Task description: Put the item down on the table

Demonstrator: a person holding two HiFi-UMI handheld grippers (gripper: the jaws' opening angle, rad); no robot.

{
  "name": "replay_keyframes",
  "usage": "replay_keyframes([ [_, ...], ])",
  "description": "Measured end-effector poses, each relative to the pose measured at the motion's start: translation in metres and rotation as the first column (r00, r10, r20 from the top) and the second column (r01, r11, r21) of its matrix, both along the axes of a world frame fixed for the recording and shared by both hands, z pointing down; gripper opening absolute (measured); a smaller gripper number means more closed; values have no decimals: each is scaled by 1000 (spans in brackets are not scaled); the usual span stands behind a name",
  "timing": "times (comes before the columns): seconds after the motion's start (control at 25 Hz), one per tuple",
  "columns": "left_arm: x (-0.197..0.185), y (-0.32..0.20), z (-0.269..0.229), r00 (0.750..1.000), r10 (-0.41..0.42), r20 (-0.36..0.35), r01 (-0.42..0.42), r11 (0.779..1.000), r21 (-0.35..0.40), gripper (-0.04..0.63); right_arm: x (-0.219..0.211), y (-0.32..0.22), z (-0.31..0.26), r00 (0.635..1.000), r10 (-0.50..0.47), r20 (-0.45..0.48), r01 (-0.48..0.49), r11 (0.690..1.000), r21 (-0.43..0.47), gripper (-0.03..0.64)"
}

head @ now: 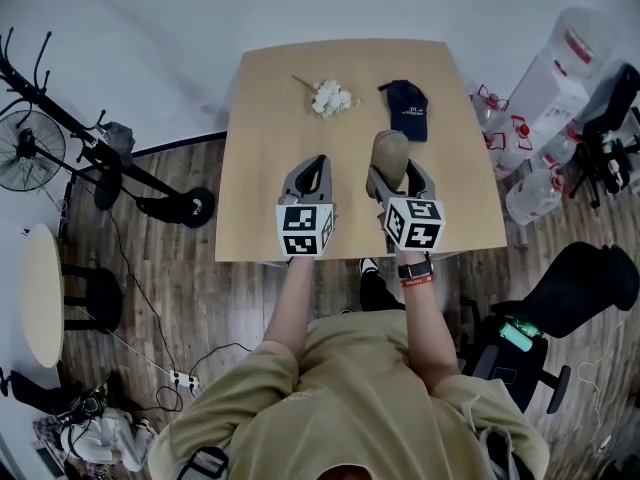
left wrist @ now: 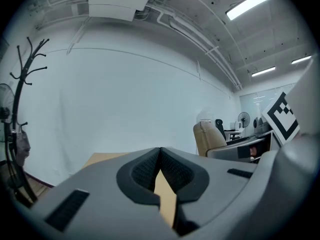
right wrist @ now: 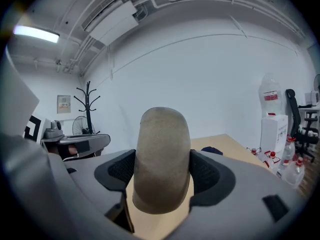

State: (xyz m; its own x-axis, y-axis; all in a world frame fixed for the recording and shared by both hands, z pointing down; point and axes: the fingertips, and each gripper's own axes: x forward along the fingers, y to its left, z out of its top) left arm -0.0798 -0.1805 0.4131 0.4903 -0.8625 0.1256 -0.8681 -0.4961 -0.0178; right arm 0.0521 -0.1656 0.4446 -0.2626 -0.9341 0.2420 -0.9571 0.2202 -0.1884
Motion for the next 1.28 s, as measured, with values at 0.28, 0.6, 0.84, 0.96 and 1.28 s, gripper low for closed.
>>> replay_keyframes([
  [0.28, 11, -40, 10, 1000, -2, -4, 2, 1000, 0, 23, 10, -43, 18, 999, -23, -25, 22, 998, -52, 350],
  [0.6, 27, -78, 34, 1000, 11, 8, -11, 999, -49, 23, 23, -86, 46, 1000, -24, -2, 24, 993, -118, 350],
  [0.84, 30, -104, 51, 1000, 14, 13, -13, 998, -67, 23, 24, -113, 75, 1000, -24, -7, 23, 981, -194, 350],
  [0.96, 33, -115, 57, 999, 22, 23, -20, 997, -76, 23, 22, -124, 85, 999, -33, -5, 31, 975, -221, 350],
  [1.28, 34, -143, 89, 1000, 7, 21, -4, 990, -144, 23, 21, -149, 122, 998, -55, -4, 51, 949, -310, 350],
])
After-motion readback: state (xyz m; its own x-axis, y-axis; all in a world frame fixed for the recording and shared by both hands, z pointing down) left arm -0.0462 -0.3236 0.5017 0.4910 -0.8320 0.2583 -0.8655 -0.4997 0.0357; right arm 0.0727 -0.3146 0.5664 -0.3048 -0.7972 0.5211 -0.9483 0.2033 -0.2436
